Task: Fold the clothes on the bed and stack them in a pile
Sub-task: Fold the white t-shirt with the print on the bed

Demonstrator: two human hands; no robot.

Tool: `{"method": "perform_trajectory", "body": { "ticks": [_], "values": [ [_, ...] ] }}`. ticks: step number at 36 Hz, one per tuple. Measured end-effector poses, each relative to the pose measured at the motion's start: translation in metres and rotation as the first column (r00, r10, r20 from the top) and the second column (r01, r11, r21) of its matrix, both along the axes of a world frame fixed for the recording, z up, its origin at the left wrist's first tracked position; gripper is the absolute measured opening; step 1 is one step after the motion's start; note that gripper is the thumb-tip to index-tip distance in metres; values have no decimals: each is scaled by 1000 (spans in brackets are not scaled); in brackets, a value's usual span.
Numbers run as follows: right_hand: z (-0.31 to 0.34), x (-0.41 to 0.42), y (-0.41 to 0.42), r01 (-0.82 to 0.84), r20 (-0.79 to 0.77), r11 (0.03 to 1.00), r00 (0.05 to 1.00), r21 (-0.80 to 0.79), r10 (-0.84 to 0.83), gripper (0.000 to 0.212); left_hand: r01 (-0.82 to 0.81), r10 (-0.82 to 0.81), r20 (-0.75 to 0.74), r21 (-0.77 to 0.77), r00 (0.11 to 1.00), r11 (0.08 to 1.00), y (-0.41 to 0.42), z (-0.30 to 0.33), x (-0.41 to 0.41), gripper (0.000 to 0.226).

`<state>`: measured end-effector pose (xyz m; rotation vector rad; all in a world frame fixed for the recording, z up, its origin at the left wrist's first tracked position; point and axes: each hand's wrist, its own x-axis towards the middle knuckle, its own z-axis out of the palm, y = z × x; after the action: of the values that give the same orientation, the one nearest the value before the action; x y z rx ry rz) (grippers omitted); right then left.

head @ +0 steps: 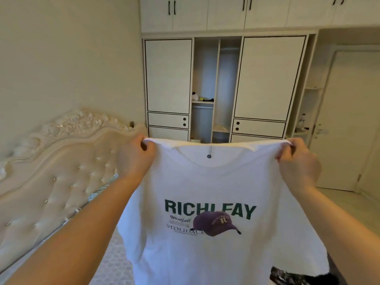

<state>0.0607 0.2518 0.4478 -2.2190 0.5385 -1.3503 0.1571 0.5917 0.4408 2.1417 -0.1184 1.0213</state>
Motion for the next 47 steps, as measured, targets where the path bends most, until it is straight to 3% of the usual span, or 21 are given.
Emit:
{"method": "perform_trajectory", "body": {
  "ticks": [3, 5, 9, 13, 21, 24, 27, 28, 30, 33, 36, 38, 40, 41, 43, 45, 47],
  "values": [
    [21, 3, 1, -11, 113, 999, 993, -45, 16, 25, 43, -30, 157, -80, 987, 996, -4, 20, -4, 19],
    [21, 11, 0, -25, 99, 998, 995, -61, 31, 23, 55, -42, 159, -78, 986, 995, -8, 20, 1, 13],
    [-25, 30, -4, -48, -170, 998, 985, -39, 41, 20, 52, -50, -116, 12, 992, 999, -14, -26, 27, 16],
    [-105, 45, -11, -14, -435, 996, 899, 86, 51, 27, 61, -48, -335, 30, 941, 998, -17, -100, 50, 17],
    [-253, 70, -9, 185, -659, 890, 735, 416, 155, 19, 43, -18, -665, 22, 747, 999, -27, -249, 70, 23],
    [-290, 91, -6, 344, -675, 697, 686, 629, 270, 11, 53, -47, -762, -16, 646, 998, -27, -289, 85, 26],
    [-311, 126, -7, 445, -525, 288, 782, 848, 336, 13, 66, -88, -825, -62, 558, 996, -33, -314, 119, 24],
    [-315, 139, -9, 444, -491, 212, 809, 870, 322, 22, 72, -94, -836, -65, 541, 995, -37, -318, 130, 22],
    [-319, 173, -14, 440, -466, 152, 831, 885, 305, 29, 82, -97, -846, -63, 525, 995, -47, -322, 164, 15],
    [-320, 238, -28, 362, -423, 236, 851, 902, 311, 29, 73, -90, -841, -61, 534, 996, -69, -328, 228, 13],
    [-323, 301, -42, 247, -404, 477, 876, 844, 262, 19, 75, -130, -792, -106, 596, 992, -94, -336, 294, 13],
    [-340, 331, -43, 173, -385, 583, 885, 794, 262, 14, 175, -225, -756, -148, 614, 974, -111, -354, 328, 13],
    [-372, 348, -41, 99, -352, 585, 873, 805, 336, 47, 337, -380, -749, -220, 542, 915, -128, -389, 345, 47],
    [-393, 351, -39, 85, -393, 629, 842, 772, 368, 65, 399, -414, -772, -227, 483, 888, -133, -411, 347, 66],
    [-441, 351, -31, 45, -561, 783, 722, 621, 404, 80, 499, -336, -863, -116, 378, 859, -140, -464, 341, 83],
    [-499, 342, -17, -14, -716, 856, 541, 517, 441, 82, 630, -177, -932, 68, 317, 773, -144, -524, 322, 82],
    [-545, 328, 1, -51, -823, 890, 359, 453, 440, 79, 723, -92, -942, 181, 321, 666, -142, -569, 298, 76]
  ]
}}
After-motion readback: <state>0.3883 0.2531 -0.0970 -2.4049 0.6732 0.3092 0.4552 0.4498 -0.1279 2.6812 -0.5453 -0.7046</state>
